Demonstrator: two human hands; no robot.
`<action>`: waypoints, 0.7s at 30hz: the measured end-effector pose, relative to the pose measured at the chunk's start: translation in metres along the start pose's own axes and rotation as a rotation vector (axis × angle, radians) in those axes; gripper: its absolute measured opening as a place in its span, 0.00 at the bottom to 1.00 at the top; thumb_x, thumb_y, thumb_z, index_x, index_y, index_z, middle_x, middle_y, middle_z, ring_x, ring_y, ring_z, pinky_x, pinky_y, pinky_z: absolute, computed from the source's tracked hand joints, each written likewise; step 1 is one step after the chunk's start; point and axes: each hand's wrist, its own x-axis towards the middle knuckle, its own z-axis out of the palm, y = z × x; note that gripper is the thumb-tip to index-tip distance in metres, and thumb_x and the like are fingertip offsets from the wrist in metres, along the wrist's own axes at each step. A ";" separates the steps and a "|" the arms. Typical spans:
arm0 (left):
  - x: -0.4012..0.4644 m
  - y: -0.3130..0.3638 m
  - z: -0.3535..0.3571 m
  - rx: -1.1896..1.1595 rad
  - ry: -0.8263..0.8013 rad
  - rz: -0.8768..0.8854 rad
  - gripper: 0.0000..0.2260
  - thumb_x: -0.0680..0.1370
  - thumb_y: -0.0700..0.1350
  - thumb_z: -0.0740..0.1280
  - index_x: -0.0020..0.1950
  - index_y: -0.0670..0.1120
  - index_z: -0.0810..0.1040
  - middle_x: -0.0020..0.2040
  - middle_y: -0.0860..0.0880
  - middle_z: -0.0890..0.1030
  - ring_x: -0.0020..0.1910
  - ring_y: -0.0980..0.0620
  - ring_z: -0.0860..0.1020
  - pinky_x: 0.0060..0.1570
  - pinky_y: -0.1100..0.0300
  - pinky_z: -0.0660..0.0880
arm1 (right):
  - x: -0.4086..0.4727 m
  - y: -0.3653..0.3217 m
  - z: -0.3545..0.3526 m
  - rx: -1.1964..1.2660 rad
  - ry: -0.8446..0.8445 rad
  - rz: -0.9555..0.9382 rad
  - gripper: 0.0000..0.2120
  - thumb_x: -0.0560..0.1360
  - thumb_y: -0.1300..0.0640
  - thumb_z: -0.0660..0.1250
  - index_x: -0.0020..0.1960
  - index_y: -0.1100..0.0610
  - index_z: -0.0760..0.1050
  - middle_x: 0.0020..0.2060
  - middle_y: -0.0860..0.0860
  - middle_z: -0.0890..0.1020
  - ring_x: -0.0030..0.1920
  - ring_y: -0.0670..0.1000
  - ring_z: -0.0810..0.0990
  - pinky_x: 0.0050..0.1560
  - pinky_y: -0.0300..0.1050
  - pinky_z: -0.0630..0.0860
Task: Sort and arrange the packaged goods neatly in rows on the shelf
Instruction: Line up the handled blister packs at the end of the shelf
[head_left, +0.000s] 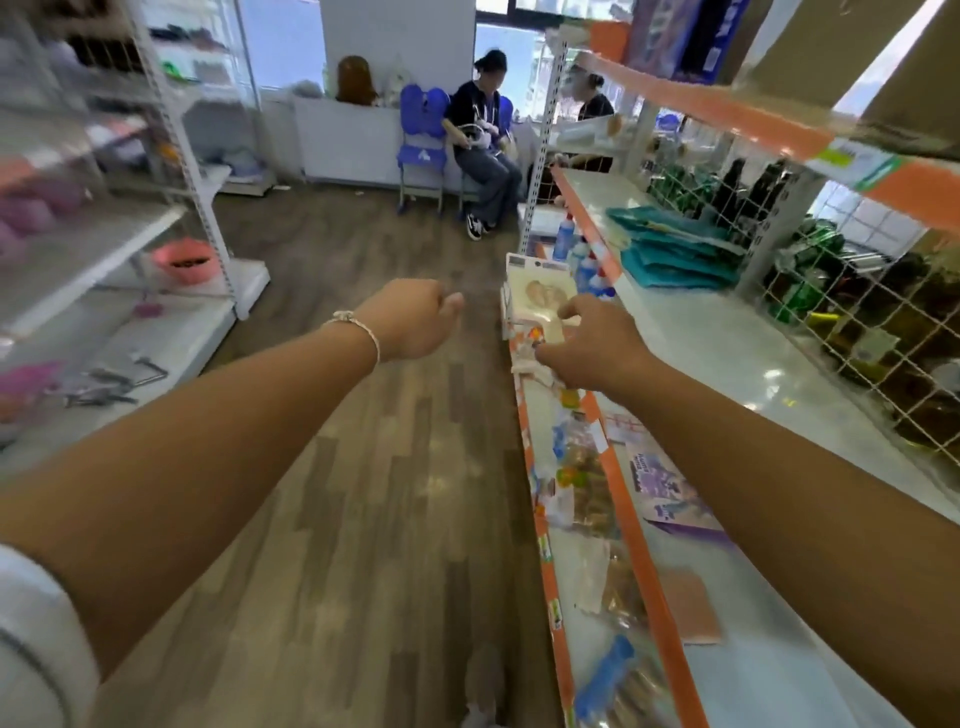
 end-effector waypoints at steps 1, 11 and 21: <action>0.011 -0.007 0.003 0.005 0.001 -0.006 0.20 0.83 0.54 0.51 0.48 0.42 0.75 0.46 0.43 0.78 0.52 0.40 0.76 0.48 0.54 0.69 | 0.013 0.000 0.005 -0.008 -0.011 -0.008 0.29 0.69 0.50 0.73 0.68 0.50 0.69 0.64 0.54 0.74 0.53 0.55 0.80 0.46 0.49 0.83; 0.178 -0.023 0.025 0.048 -0.064 -0.029 0.22 0.84 0.53 0.51 0.49 0.39 0.77 0.49 0.40 0.80 0.53 0.40 0.76 0.50 0.55 0.69 | 0.184 0.028 0.010 -0.006 -0.039 0.030 0.29 0.69 0.48 0.71 0.68 0.50 0.72 0.65 0.53 0.75 0.55 0.54 0.79 0.45 0.44 0.80; 0.339 0.012 0.049 0.016 -0.060 0.033 0.21 0.83 0.54 0.51 0.58 0.40 0.77 0.55 0.41 0.79 0.55 0.41 0.76 0.51 0.55 0.69 | 0.318 0.038 -0.024 -0.086 0.056 -0.019 0.26 0.72 0.48 0.70 0.68 0.54 0.73 0.67 0.53 0.75 0.59 0.55 0.78 0.51 0.42 0.73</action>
